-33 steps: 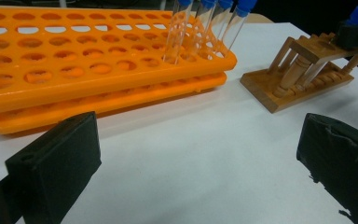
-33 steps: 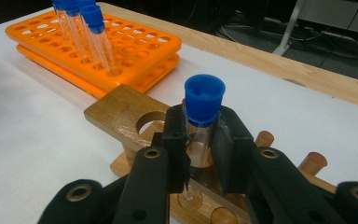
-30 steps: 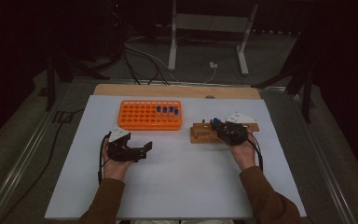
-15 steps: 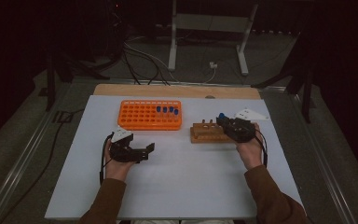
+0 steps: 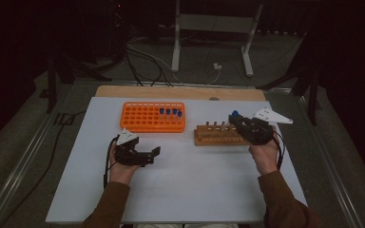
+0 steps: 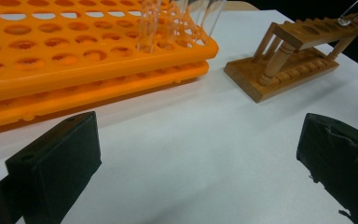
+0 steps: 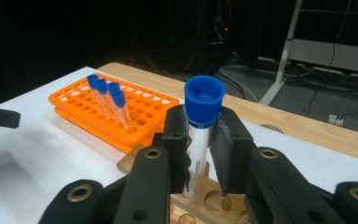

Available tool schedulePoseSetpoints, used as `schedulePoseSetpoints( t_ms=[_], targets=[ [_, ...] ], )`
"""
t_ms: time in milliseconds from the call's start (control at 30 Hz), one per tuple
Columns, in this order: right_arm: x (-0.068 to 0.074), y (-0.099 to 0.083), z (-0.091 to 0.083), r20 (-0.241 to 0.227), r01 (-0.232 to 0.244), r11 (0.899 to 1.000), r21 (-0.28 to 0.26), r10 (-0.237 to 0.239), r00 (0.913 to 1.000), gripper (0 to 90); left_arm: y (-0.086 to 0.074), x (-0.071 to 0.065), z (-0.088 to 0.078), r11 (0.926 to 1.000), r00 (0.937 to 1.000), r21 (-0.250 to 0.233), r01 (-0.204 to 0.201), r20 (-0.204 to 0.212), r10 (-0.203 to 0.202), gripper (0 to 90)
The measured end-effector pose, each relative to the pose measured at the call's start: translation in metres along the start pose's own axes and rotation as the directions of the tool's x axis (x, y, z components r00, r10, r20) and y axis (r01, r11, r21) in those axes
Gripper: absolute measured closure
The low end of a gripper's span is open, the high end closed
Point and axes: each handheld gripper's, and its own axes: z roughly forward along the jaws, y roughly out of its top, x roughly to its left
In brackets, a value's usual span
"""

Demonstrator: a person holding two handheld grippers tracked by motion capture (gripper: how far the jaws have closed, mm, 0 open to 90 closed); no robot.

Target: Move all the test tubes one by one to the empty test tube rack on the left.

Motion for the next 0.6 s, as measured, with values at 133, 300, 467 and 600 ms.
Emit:
schedulePoseSetpoints(
  t_ms=[133, 300, 467, 600],
  targets=[
    [0.001, -0.008, -0.004, -0.017, -0.021, 1.000, 0.000, 0.021, 0.9996, 76.8, 0.002, -0.005, 0.001, 0.9996, 0.9996, 0.007, -0.026, -0.012, 0.026, 0.6],
    [0.004, -0.020, -0.003, -0.037, -0.040, 0.999, 0.017, 0.041, 0.9985, 76.7, 0.007, -0.012, 0.001, 0.9988, 0.9985, 0.003, -0.048, -0.024, 0.048, 0.7],
    [0.007, -0.025, 0.001, -0.053, -0.043, 0.998, 0.039, 0.045, 0.9976, 76.7, 0.011, -0.021, 0.005, 0.9967, 0.9969, 0.022, -0.078, 0.002, 0.078, 1.1],
    [0.011, -0.026, 0.003, -0.067, -0.044, 0.998, 0.050, 0.047, 0.9966, 76.7, 0.015, -0.032, 0.012, 0.9935, 0.9934, 0.028, -0.110, 0.036, 0.109, 1.7]
  ],
)
